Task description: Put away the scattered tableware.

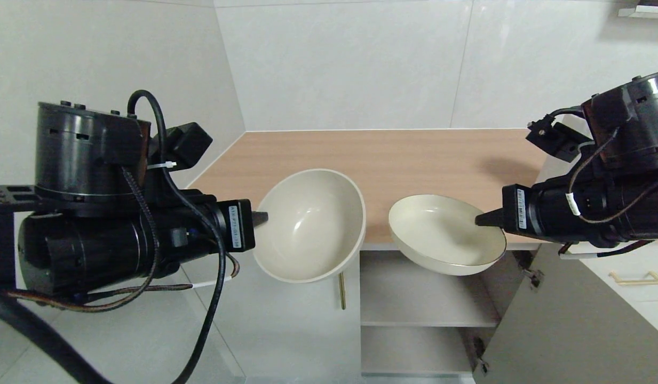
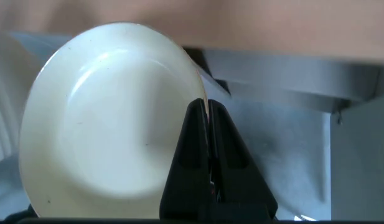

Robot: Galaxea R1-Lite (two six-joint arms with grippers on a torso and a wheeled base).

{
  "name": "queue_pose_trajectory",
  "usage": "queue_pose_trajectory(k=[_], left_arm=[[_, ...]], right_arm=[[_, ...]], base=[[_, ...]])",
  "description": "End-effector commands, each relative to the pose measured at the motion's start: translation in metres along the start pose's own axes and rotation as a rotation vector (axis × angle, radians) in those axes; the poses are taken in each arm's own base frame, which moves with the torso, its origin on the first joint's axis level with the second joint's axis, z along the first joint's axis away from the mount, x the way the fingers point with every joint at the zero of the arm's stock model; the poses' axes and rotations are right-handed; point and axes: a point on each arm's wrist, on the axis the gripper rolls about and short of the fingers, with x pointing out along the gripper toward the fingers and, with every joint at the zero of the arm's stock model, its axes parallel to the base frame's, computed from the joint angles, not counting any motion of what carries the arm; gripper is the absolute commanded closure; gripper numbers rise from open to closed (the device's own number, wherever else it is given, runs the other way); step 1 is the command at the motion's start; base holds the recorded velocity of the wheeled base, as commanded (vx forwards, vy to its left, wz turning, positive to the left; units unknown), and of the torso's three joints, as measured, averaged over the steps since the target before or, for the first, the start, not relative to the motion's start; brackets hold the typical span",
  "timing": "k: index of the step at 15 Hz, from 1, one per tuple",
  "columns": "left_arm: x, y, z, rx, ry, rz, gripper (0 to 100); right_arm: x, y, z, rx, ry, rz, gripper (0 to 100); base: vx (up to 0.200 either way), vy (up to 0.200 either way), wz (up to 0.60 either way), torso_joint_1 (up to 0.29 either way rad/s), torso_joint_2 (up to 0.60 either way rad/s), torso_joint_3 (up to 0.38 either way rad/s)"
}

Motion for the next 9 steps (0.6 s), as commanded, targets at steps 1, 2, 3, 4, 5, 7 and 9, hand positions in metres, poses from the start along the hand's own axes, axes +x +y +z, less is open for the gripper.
queue_pose_trajectory(k=[1, 2, 3, 4, 5, 7, 9], left_arm=[[0.0016, -0.0001, -0.0005, 0.000, 0.003, 0.001, 100], [0.0016, -0.0001, -0.0005, 0.000, 0.003, 0.001, 100], [0.0016, -0.0001, -0.0005, 0.000, 0.003, 0.001, 100], [0.0020, 0.0000, -0.0007, 0.001, 0.005, 0.002, 100], [0.0020, 0.0000, -0.0007, 0.002, 0.005, 0.002, 100], [0.0030, 0.0002, -0.0006, 0.002, 0.006, 0.004, 100], [0.0039, 0.0003, -0.0010, 0.002, 0.009, 0.005, 100]], right_arm=[[0.0006, -0.0013, -0.0036, -0.014, 0.010, -0.006, 100], [0.0009, -0.0017, -0.0042, -0.031, 0.012, -0.010, 100], [0.0016, -0.0027, -0.0055, -0.037, 0.017, -0.014, 100], [0.0027, -0.0032, -0.0066, -0.040, 0.022, -0.016, 100], [0.0034, -0.0031, -0.0073, -0.047, 0.026, -0.016, 100], [0.0055, -0.0044, -0.0093, -0.060, 0.036, -0.020, 100], [0.0063, -0.0048, -0.0101, -0.061, 0.040, -0.022, 100]], base=[[0.000, 0.000, 0.00, 0.000, 0.00, 0.000], [0.000, 0.000, 0.00, 0.000, 0.00, 0.000], [0.000, 0.000, 0.00, 0.000, 0.00, 0.000], [0.000, 0.000, 0.00, 0.000, 0.00, 0.000], [0.000, 0.000, 0.00, 0.000, 0.00, 0.000], [0.000, 0.000, 0.00, 0.000, 0.00, 0.000], [0.000, 0.000, 0.00, 0.000, 0.00, 0.000]])
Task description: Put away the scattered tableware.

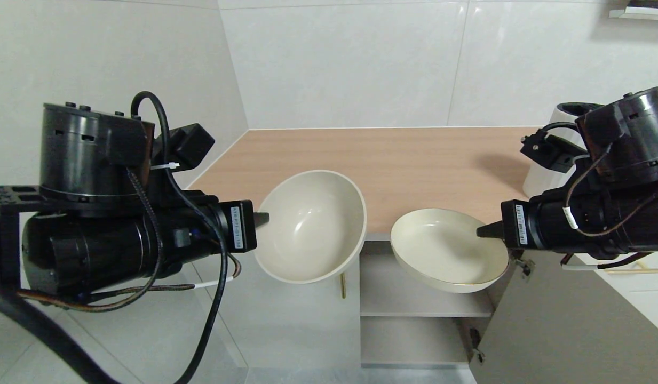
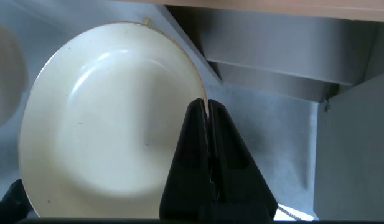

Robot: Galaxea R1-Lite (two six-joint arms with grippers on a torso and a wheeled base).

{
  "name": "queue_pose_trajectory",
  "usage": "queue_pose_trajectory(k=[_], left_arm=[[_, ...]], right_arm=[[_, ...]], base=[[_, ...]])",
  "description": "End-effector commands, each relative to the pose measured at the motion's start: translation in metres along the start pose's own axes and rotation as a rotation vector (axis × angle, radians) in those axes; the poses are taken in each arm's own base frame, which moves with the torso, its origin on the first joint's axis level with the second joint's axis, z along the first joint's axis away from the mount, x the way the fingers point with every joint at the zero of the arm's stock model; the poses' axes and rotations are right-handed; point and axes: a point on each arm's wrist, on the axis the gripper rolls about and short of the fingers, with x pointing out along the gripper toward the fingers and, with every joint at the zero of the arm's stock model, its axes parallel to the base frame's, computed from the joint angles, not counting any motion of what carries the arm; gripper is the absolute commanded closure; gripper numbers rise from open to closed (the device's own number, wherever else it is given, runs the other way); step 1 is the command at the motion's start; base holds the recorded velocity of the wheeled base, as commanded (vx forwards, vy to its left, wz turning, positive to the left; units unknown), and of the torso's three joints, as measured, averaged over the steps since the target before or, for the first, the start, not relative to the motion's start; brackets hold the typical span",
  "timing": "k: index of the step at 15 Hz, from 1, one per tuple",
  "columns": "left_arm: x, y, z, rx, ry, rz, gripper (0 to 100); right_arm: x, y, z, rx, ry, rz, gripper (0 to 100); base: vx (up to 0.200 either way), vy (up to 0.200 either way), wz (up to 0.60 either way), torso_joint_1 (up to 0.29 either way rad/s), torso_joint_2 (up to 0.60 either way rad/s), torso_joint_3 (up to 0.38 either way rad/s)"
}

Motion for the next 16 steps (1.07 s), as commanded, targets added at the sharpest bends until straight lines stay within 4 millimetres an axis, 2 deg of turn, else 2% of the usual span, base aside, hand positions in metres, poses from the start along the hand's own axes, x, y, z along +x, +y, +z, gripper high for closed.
queue_pose_trajectory(k=[1, 6, 16], left_arm=[[0.0018, 0.0000, -0.0007, 0.001, 0.005, 0.002, 100], [0.0057, 0.0008, -0.0017, -0.001, 0.014, 0.010, 100], [0.0100, 0.0011, -0.0029, 0.000, 0.025, 0.015, 100]], right_arm=[[0.0026, -0.0005, -0.0011, -0.008, 0.009, -0.005, 100], [0.0039, -0.0015, -0.0037, -0.025, 0.019, -0.008, 100], [0.0079, -0.0021, -0.0051, -0.026, 0.031, -0.015, 100]], base=[[0.000, 0.000, 0.00, 0.000, 0.00, 0.000], [0.000, 0.000, 0.00, -0.141, 0.36, 0.211], [0.000, 0.000, 0.00, -0.161, 0.46, 0.303]])
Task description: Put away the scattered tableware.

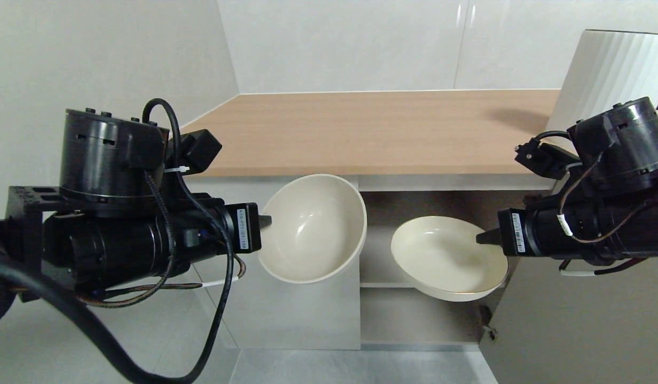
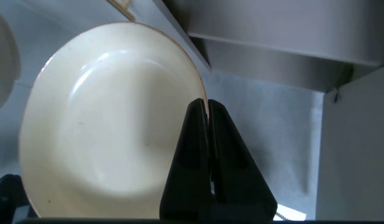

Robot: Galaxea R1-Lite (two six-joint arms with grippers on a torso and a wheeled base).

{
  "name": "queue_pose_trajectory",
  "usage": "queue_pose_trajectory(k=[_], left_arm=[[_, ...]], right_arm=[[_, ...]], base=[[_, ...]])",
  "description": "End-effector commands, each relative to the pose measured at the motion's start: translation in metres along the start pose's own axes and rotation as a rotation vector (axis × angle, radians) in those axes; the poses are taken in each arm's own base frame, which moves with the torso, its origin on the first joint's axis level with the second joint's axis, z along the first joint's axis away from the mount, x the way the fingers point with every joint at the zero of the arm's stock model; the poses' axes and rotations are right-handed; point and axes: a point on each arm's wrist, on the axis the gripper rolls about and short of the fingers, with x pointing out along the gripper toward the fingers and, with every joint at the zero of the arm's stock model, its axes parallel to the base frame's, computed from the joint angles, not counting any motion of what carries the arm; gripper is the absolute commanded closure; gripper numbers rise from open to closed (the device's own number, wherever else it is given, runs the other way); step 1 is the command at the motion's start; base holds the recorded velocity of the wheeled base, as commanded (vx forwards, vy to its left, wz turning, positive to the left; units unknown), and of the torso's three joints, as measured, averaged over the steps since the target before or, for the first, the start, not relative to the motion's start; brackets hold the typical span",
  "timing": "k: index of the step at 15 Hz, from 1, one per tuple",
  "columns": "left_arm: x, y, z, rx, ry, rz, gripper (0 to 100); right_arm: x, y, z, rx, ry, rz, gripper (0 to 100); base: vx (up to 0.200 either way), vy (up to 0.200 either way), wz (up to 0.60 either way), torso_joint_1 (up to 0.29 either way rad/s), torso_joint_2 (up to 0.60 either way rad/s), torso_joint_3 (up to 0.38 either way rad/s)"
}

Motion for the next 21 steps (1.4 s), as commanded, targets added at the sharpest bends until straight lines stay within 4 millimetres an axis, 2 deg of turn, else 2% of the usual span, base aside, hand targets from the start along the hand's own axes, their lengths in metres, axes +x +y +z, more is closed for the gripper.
queue_pose_trajectory(k=[1, 5, 8, 11, 13, 16, 21], left_arm=[[0.001, 0.000, -0.001, -0.001, 0.004, 0.002, 100], [0.002, 0.000, -0.001, -0.001, 0.006, 0.002, 100], [0.002, 0.000, 0.000, 0.000, 0.002, 0.002, 100], [0.002, 0.000, 0.000, 0.000, 0.004, 0.002, 100], [0.004, 0.000, -0.001, -0.001, 0.010, 0.004, 100], [0.004, 0.000, -0.001, -0.001, 0.010, 0.004, 100], [0.006, 0.000, -0.002, 0.000, 0.014, 0.006, 100]], right_arm=[[0.002, 0.000, 0.000, -0.002, 0.006, -0.002, 100], [0.006, -0.001, -0.002, -0.025, 0.014, -0.007, 100], [0.006, -0.001, -0.003, -0.030, 0.013, -0.006, 100], [0.016, -0.001, -0.005, -0.033, 0.039, -0.014, 100], [0.043, 0.005, -0.021, -0.114, 0.141, -0.018, 100], [0.094, 0.009, -0.041, -0.150, 0.266, -0.109, 100], [0.144, 0.008, -0.061, -0.140, 0.379, -0.158, 100]], base=[[0.000, 0.000, 0.00, -0.119, 0.45, 0.330], [0.000, 0.000, 0.00, -0.069, 0.33, 0.256], [0.000, 0.000, 0.00, -0.012, 0.03, 0.015], [0.000, 0.000, 0.00, 0.000, 0.00, 0.000], [0.000, 0.000, 0.00, 0.000, 0.00, 0.000], [0.000, 0.000, 0.00, 0.000, 0.00, 0.000], [0.000, 0.000, 0.00, 0.000, 0.00, 0.000]])
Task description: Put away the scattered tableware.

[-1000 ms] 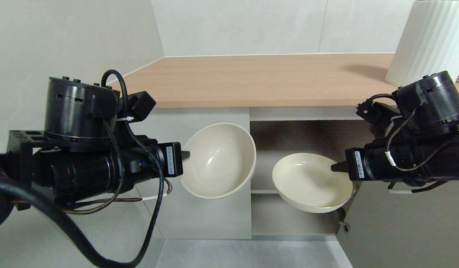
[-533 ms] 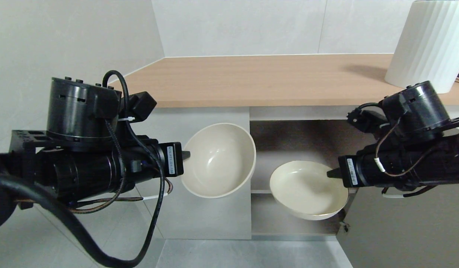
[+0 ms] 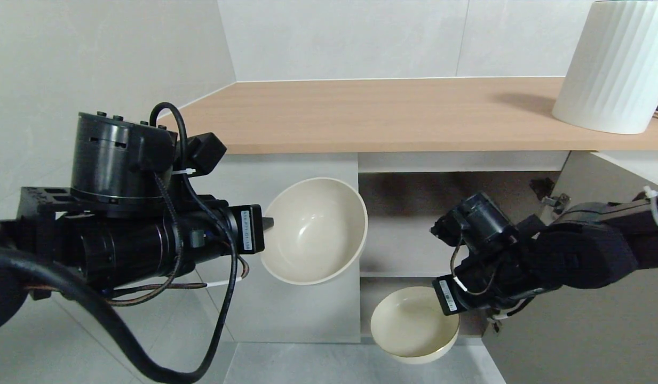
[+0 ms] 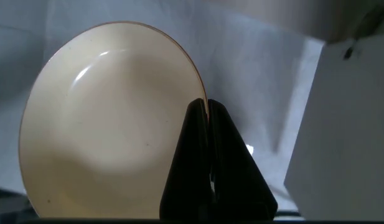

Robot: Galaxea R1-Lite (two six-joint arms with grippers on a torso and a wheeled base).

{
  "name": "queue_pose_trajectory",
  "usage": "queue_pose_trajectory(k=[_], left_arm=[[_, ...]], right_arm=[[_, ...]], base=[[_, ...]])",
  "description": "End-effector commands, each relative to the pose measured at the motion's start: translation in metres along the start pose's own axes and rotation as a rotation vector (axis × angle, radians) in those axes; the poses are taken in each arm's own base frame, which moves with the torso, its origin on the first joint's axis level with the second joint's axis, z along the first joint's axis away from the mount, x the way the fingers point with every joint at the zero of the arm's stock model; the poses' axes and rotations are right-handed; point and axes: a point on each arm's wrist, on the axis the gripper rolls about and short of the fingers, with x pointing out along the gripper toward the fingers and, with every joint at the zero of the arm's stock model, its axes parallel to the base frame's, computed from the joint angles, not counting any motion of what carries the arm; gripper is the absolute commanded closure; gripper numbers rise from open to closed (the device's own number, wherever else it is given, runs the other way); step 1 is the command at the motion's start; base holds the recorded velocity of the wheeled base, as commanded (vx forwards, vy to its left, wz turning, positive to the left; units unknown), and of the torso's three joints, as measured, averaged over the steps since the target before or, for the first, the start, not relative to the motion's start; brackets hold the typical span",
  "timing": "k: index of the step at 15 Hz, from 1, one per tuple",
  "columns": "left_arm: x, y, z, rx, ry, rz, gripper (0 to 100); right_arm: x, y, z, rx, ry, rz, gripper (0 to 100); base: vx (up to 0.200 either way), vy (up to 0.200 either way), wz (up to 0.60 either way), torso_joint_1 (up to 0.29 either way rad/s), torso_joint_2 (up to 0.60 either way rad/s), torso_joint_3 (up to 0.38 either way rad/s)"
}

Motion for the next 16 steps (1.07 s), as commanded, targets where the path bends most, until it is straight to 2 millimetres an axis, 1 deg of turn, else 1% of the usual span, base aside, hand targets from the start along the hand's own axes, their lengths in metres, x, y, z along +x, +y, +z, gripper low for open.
queue_pose_trajectory(k=[1, 5, 7, 9, 12, 13, 14, 15, 16], left_arm=[[0.001, 0.000, 0.000, 0.000, 0.002, 0.001, 100], [0.001, 0.000, 0.000, 0.000, 0.002, 0.001, 100], [0.000, 0.000, 0.000, 0.000, 0.001, 0.001, 100], [0.001, 0.000, 0.000, -0.002, 0.002, 0.001, 100], [0.001, 0.000, -0.001, 0.000, 0.002, 0.001, 100], [0.001, 0.000, -0.001, -0.002, 0.004, 0.002, 100], [0.001, 0.000, -0.001, 0.000, 0.002, 0.001, 100], [0.002, 0.000, -0.001, 0.000, 0.005, 0.002, 100], [0.002, 0.000, -0.001, -0.001, 0.008, 0.003, 100]], right_arm=[[0.034, 0.002, 0.000, 0.028, 0.067, -0.026, 100], [0.080, -0.018, 0.026, 0.240, 0.055, -0.119, 100], [0.098, -0.033, 0.036, 0.338, 0.039, -0.158, 100], [0.110, -0.047, 0.048, 0.440, 0.008, -0.175, 100], [0.130, -0.063, 0.059, 0.543, -0.046, -0.262, 100], [0.134, -0.068, 0.062, 0.564, -0.058, -0.277, 100], [0.134, -0.068, 0.062, 0.566, -0.060, -0.277, 100], [0.140, -0.079, 0.069, 0.603, -0.081, -0.290, 100], [0.144, -0.084, 0.070, 0.612, -0.091, -0.311, 100]], base=[[0.000, 0.000, 0.00, 0.000, 0.00, 0.000], [0.000, 0.000, 0.00, 0.000, 0.00, 0.000], [0.000, 0.000, 0.00, 0.000, 0.00, 0.000], [0.000, 0.000, 0.00, 0.000, 0.00, 0.000], [0.000, 0.000, 0.00, 0.000, 0.00, 0.000], [0.000, 0.000, 0.00, 0.000, 0.00, 0.000], [0.000, 0.000, 0.00, 0.000, 0.00, 0.000], [0.000, 0.000, 0.00, 0.000, 0.00, 0.000], [0.000, 0.000, 0.00, 0.000, 0.00, 0.000]])
